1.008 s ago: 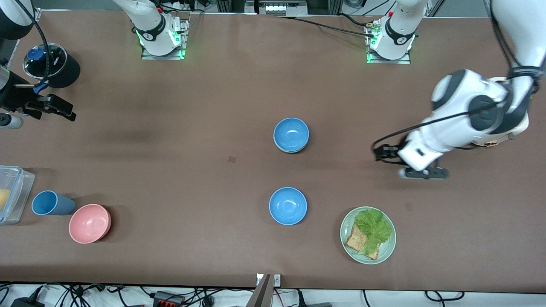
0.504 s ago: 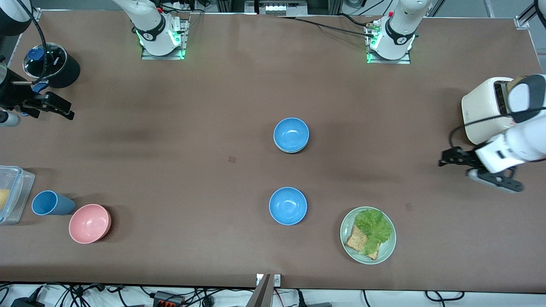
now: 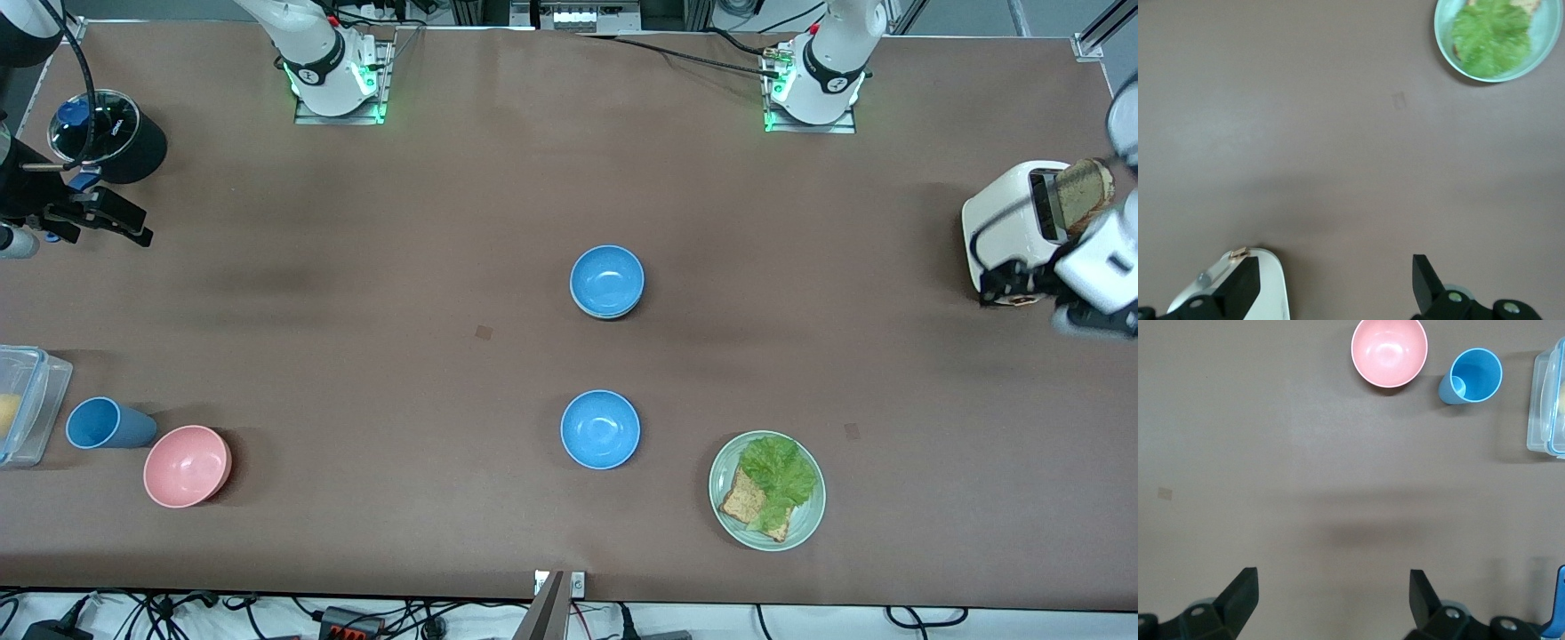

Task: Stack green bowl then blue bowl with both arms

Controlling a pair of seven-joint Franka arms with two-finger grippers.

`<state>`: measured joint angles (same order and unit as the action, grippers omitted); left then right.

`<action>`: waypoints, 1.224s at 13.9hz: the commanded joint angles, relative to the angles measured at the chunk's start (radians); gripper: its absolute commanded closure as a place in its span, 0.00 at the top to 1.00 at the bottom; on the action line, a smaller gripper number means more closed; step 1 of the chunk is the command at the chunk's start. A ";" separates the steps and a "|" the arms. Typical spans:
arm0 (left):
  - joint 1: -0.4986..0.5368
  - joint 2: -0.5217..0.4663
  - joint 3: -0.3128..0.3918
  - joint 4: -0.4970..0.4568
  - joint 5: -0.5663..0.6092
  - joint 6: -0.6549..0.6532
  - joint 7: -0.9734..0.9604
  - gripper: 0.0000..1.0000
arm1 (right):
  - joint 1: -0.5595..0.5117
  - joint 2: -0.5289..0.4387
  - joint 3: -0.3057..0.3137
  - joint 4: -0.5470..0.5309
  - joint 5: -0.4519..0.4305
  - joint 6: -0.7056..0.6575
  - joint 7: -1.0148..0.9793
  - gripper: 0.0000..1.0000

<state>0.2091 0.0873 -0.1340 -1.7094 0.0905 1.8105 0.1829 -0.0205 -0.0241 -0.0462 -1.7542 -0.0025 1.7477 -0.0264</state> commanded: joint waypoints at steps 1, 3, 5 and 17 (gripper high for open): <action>-0.083 -0.063 0.074 0.046 -0.091 -0.089 0.010 1.00 | -0.012 -0.031 0.012 -0.024 -0.011 -0.007 -0.015 1.00; -0.111 -0.058 0.164 0.063 -0.288 -0.184 -0.029 1.00 | -0.012 -0.031 0.011 -0.024 -0.011 -0.007 -0.015 1.00; -0.128 -0.057 0.177 0.068 -0.304 -0.189 -0.127 1.00 | -0.012 -0.031 0.012 -0.024 -0.011 -0.013 -0.015 1.00; -0.192 -0.087 0.154 0.073 -0.098 -0.280 -0.174 1.00 | -0.012 -0.031 0.011 -0.024 -0.011 -0.011 -0.016 1.00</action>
<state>0.0193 -0.0007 0.0174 -1.6527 -0.0131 1.5458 0.0009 -0.0207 -0.0250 -0.0459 -1.7542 -0.0025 1.7414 -0.0265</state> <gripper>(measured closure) 0.000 0.000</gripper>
